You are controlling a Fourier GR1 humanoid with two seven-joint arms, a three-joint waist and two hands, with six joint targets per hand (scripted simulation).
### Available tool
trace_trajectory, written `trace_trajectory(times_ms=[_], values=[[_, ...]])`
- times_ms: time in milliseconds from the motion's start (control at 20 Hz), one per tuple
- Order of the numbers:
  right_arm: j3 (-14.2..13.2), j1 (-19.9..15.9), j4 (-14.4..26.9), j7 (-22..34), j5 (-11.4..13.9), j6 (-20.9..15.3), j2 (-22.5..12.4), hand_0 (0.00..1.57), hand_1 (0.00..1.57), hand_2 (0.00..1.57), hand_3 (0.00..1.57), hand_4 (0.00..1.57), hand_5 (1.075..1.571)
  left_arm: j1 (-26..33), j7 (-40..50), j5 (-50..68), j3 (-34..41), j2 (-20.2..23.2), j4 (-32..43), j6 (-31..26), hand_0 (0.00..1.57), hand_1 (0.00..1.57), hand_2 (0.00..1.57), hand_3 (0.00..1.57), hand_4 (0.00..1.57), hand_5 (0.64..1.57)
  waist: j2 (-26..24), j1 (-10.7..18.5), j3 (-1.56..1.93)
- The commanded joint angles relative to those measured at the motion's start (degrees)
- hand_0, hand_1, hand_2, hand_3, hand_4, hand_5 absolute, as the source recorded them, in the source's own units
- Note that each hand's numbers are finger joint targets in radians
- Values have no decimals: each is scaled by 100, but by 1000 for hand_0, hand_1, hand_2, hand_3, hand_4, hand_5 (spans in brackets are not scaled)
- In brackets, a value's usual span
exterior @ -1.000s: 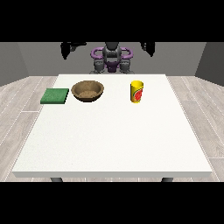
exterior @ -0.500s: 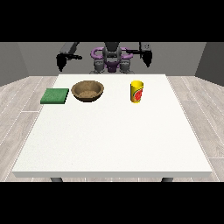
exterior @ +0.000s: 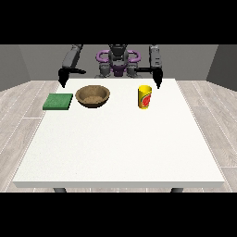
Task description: Pick the cup and pour the ball into the bowl, then pick the bowl and place it on the pad
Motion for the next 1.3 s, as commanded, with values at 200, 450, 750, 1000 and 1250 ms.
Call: trace_trajectory(times_ms=[200, 450, 750, 1000, 1250], values=[[-94, -644, 611, -562, 33, 205, -169, 0, 0, 0, 0, 0, 1548, -917, -1003, 73, 597, 247, 1410, 83, 0, 0, 0, 0, 0, 1415, 671, -224, -3], [-141, -674, 962, -604, -108, 417, -167, 0, 0, 0, 0, 0, 1547, -1359, -982, 206, 881, 585, 2119, 6, 0, 0, 0, 0, 0, 1410, 447, -299, -1], [-71, -740, 1226, -1223, 175, 532, -314, 0, 0, 0, 0, 0, 1550, -1587, -1772, 165, 920, 388, 2841, 107, 0, 0, 0, 0, 0, 1394, 928, -470, -1], [-219, -1065, 1490, -1472, 178, 459, -451, 0, 0, 0, 0, 0, 1543, -2007, -2046, 195, 1085, 661, 3210, 88, 0, 0, 0, 0, 0, 1401, 1307, -481, -1], [-203, -943, 1232, -1242, -53, 1196, -1001, 0, 0, 0, 0, 0, 1543, -1961, -2438, -116, 1239, 488, 3277, 1352, 1352, 1352, 1571, 1571, 1111, 1560, 1465, -1095, -2]])
